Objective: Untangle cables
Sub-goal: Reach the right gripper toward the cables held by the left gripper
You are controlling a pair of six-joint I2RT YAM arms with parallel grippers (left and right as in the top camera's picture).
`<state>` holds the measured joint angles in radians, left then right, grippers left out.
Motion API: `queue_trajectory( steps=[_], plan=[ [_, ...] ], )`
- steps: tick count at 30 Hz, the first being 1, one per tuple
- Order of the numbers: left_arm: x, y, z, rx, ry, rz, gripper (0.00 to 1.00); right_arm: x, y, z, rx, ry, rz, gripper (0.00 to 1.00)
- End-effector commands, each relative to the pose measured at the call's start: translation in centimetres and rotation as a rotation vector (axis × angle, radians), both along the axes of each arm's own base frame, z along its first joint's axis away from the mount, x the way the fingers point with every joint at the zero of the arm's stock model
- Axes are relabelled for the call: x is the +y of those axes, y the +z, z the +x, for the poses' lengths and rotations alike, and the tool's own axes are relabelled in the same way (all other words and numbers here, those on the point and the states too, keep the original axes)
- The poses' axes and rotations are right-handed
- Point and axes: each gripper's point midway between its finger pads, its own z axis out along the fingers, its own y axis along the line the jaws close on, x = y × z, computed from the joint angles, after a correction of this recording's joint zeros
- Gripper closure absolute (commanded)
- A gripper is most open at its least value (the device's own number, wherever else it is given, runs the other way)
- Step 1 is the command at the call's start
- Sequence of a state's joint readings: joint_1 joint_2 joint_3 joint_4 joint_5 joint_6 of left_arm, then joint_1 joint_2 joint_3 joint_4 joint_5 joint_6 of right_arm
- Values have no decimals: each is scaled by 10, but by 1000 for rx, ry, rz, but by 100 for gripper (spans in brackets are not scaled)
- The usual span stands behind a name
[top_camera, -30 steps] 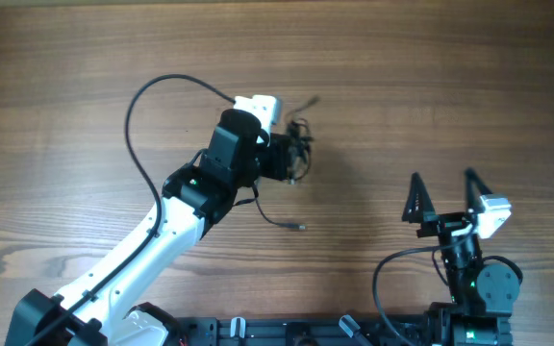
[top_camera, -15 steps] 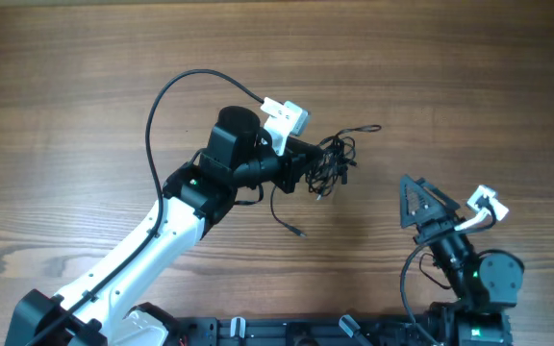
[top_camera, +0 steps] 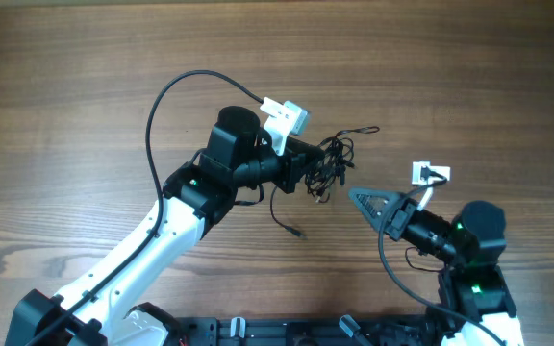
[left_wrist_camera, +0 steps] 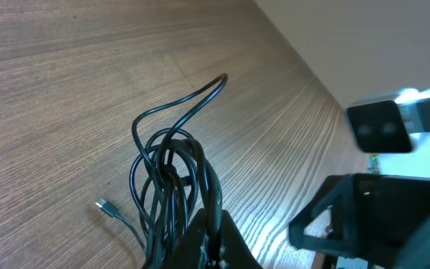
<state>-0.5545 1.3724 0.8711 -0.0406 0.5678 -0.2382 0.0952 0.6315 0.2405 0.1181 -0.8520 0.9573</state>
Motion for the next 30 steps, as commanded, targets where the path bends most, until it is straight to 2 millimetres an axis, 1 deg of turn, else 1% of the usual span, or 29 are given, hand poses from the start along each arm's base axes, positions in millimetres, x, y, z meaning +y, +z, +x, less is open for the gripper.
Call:
queue_trajectory(
  steps=[1,3,7,9,12,13,14,15,19,22,23,25,27,28,30],
  plan=[
    [-3,18,-2,1,-3,-47,96,-3,-13,14,89,-62,-7,34],
    [-3,17,-2,21,5,-54,96,-5,-24,23,121,-94,-27,34],
    [-3,18,-2,67,25,-73,96,4,-28,34,98,-77,-30,35],
    [-4,17,-4,72,21,-73,96,11,-32,43,81,-66,-29,36],
    [-11,18,-11,74,-2,-74,96,21,-40,48,115,-48,-4,40],
    [-14,18,-14,74,-11,-73,96,23,-43,49,119,-42,-3,43],
    [-17,17,-17,75,-21,-73,96,26,-46,50,124,-36,-5,48],
    [-19,18,-19,74,-27,-72,96,27,-50,51,134,-31,-6,50],
    [-21,17,-22,76,-36,-72,96,22,-61,59,155,-82,-28,51],
    [-21,17,-23,79,-38,-70,96,18,-58,66,139,-126,-27,52],
    [-21,16,-23,82,-39,-68,96,17,-57,67,143,-133,-18,54],
    [-23,16,-26,83,-47,-67,96,14,-57,70,145,-158,-17,60],
    [-27,16,-30,83,-60,-66,96,12,-58,72,144,-175,-21,68],
    [-28,16,-32,84,-66,-66,96,12,-58,73,146,-179,-19,74],
    [-31,14,-36,91,-77,-60,96,12,-57,73,156,-182,-6,92]
  ],
)
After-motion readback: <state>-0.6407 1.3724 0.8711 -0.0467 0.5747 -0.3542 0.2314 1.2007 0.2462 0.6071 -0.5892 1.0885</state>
